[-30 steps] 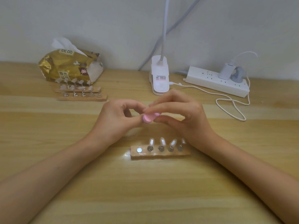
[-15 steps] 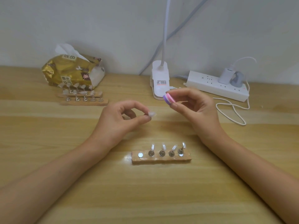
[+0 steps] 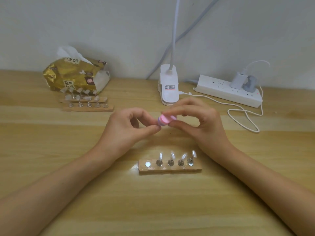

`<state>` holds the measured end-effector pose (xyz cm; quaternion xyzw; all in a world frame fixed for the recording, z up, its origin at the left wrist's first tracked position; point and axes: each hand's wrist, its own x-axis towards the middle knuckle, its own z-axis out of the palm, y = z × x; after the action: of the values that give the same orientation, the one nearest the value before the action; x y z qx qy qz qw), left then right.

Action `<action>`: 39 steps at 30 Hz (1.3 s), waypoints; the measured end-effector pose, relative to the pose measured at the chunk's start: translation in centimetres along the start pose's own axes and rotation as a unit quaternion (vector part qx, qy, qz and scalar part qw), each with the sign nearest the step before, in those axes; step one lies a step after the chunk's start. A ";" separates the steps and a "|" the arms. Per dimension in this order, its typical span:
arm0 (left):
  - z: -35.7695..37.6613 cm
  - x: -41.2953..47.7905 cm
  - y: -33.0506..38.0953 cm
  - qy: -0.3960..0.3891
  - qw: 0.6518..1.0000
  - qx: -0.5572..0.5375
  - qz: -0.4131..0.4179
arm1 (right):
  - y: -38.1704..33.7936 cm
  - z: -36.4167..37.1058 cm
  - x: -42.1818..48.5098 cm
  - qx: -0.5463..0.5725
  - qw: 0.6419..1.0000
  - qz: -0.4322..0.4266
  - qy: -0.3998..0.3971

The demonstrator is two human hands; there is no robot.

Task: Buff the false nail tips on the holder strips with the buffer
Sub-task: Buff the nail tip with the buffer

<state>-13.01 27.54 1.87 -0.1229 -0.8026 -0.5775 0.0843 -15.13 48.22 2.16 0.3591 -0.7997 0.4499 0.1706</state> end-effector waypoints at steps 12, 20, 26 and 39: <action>0.1 0.0 0.3 -0.002 1.000 0.004 0.007 | -0.2 0.1 0.4 0.007 1.000 -0.001 -0.003; 0.1 0.0 0.3 -0.009 1.000 0.005 0.005 | -0.5 0.3 0.4 0.000 0.999 -0.036 -0.025; 0.1 0.0 0.4 -0.012 1.000 -0.003 0.002 | -0.4 0.1 0.5 0.010 0.999 -0.028 -0.022; 0.1 0.1 0.2 -0.008 1.000 -0.005 -0.011 | 0.1 -0.8 0.9 -0.002 0.999 0.026 0.020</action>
<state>-13.06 27.68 2.02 -0.1197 -0.8016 -0.5814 0.0709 -15.84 48.53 3.03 0.3290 -0.8064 0.4591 0.1754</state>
